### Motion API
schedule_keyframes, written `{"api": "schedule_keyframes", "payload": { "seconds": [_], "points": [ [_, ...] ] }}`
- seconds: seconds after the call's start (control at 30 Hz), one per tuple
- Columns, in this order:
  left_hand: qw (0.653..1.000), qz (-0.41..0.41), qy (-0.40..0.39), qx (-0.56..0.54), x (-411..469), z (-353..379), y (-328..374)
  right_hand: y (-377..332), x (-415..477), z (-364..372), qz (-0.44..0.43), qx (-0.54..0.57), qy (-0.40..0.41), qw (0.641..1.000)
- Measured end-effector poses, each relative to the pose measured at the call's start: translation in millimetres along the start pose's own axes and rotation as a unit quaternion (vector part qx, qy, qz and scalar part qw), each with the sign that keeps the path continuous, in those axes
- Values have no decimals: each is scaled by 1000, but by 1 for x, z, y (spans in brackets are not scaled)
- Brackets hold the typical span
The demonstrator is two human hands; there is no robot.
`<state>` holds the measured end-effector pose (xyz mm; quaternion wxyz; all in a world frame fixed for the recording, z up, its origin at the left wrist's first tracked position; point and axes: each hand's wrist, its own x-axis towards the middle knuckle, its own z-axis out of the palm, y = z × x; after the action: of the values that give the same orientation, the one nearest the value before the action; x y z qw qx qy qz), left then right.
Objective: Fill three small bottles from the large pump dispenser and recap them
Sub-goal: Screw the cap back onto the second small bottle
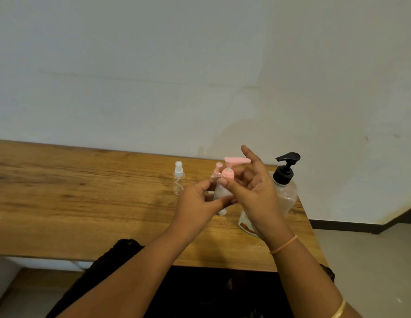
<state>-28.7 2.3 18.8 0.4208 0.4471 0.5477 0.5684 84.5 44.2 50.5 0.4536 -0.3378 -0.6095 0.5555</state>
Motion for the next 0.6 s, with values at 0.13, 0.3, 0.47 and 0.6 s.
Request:
{"api": "schedule_keyframes", "payload": {
  "seconds": [0.13,0.3,0.47,0.6],
  "points": [
    [1000,-4,-5,22,-1,0,-1,2,0,3,8,-15,11,1000],
    [1000,-4,0,-9,2,0,0,0,0,-5,61,69,-80,993],
    [997,22,16,72,3,-3,-9,6,5,-2,36,-36,20,998],
    [996,8,19,88,1,-3,-4,10,4,1,21,-78,41,996]
  ]
}}
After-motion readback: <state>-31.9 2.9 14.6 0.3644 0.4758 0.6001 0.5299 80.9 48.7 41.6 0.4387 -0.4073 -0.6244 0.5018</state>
